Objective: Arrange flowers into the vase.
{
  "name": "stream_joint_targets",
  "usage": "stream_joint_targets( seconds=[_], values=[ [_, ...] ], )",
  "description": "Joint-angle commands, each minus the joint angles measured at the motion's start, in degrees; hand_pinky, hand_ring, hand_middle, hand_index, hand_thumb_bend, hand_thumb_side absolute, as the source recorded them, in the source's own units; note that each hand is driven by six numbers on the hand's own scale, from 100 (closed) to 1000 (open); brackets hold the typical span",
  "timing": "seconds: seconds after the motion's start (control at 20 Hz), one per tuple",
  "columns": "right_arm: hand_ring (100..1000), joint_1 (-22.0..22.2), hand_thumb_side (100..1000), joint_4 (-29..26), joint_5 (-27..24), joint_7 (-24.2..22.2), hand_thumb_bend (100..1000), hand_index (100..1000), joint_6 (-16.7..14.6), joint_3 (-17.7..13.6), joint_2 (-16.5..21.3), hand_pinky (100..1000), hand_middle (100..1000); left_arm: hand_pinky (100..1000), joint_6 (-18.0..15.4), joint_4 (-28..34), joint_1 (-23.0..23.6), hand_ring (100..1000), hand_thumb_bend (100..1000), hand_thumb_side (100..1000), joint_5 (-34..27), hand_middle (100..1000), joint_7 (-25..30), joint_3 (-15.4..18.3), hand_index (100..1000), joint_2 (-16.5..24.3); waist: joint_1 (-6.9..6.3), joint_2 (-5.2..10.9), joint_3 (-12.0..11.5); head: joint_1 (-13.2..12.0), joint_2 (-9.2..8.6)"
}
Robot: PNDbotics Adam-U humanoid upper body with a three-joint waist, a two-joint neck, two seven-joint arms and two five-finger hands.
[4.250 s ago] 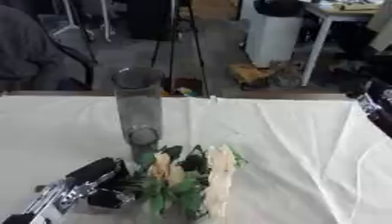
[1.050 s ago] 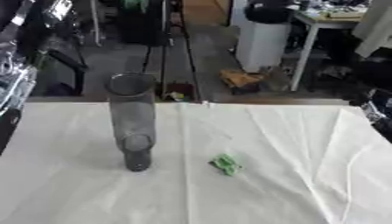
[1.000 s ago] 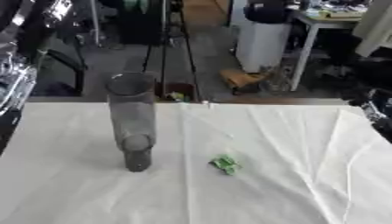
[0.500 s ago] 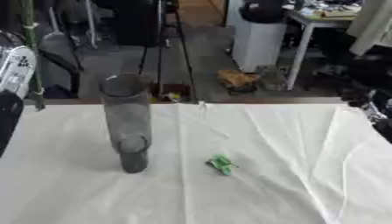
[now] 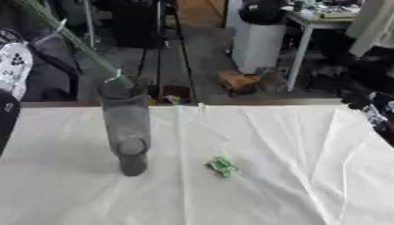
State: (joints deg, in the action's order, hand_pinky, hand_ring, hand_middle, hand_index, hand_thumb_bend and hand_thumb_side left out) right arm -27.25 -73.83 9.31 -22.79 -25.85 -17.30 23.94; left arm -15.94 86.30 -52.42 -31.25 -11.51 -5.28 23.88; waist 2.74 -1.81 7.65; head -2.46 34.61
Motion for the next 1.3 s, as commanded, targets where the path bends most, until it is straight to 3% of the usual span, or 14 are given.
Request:
stream_joint_targets(
  seconds=[0.05,0.35,0.85,1.3],
  values=[
    [800,-0.8,850,-1.6,-0.4,0.0,100,761,0.0,-0.4,1.2,793,656,100,-1.1,-0.1,-1.0,100,556,682,0.1,100,0.3,0.1,221,0.7,-0.05,0.49,0.1,0.1,-0.51],
    [800,-0.7,851,-1.7,-0.5,-0.1,100,761,0.1,-0.5,1.2,793,657,100,-1.0,-0.8,-0.8,100,550,678,2.0,100,0.4,0.3,221,0.9,-0.05,0.49,0.1,0.1,-0.51],
    [801,-0.5,853,-1.7,-0.6,-0.1,100,761,0.2,-0.6,1.2,794,657,100,0.2,-0.4,-1.2,100,536,640,10.2,100,-0.8,0.4,212,2.7,-0.14,0.6,-0.1,0.4,-0.31],
    [801,-0.3,852,-1.9,-0.5,-0.1,100,761,0.4,-0.8,1.2,794,657,100,6.8,1.8,-0.6,100,526,630,18.3,100,4.5,0.7,206,8.0,-0.29,0.84,-0.3,0.6,-0.13]
  ],
)
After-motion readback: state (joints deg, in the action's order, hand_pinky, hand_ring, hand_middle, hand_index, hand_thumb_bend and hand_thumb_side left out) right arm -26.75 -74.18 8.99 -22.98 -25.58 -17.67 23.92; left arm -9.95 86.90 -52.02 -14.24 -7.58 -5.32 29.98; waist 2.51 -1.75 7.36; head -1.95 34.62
